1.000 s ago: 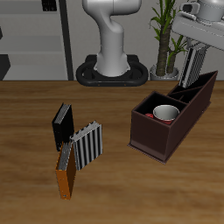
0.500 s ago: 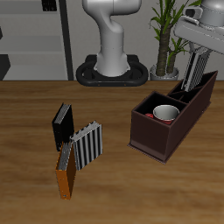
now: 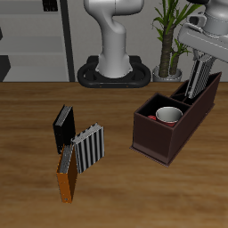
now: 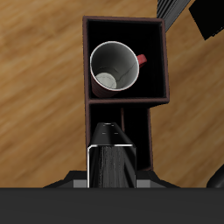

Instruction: Place the red mug into the left desk caddy's right compartment and place the left striped book into the left desk caddy's back compartment

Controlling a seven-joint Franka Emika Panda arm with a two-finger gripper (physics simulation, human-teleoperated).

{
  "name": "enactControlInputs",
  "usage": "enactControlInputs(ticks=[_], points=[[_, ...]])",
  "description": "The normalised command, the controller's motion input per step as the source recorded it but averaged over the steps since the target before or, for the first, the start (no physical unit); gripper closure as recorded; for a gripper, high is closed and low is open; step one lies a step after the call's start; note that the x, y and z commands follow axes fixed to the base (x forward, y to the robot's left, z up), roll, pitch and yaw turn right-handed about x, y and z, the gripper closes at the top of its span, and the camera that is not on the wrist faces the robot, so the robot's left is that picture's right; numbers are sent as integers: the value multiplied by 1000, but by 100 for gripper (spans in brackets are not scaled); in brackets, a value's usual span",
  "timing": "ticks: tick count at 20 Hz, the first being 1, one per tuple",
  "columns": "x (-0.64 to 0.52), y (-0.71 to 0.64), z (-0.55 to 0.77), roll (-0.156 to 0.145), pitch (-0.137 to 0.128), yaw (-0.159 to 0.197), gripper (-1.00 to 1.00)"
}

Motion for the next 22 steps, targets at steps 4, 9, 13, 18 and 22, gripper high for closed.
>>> enactControlInputs(ticks=[4,9,13,18,22], points=[[98,6,-178,5,30,-13,100],[60,23,-170,7,24,-6,100],[58,3,-136,3,16,-2,100],[-30,-12,9,2,-24,3,100],[-29,-46,-33,18,-27,11,100]])
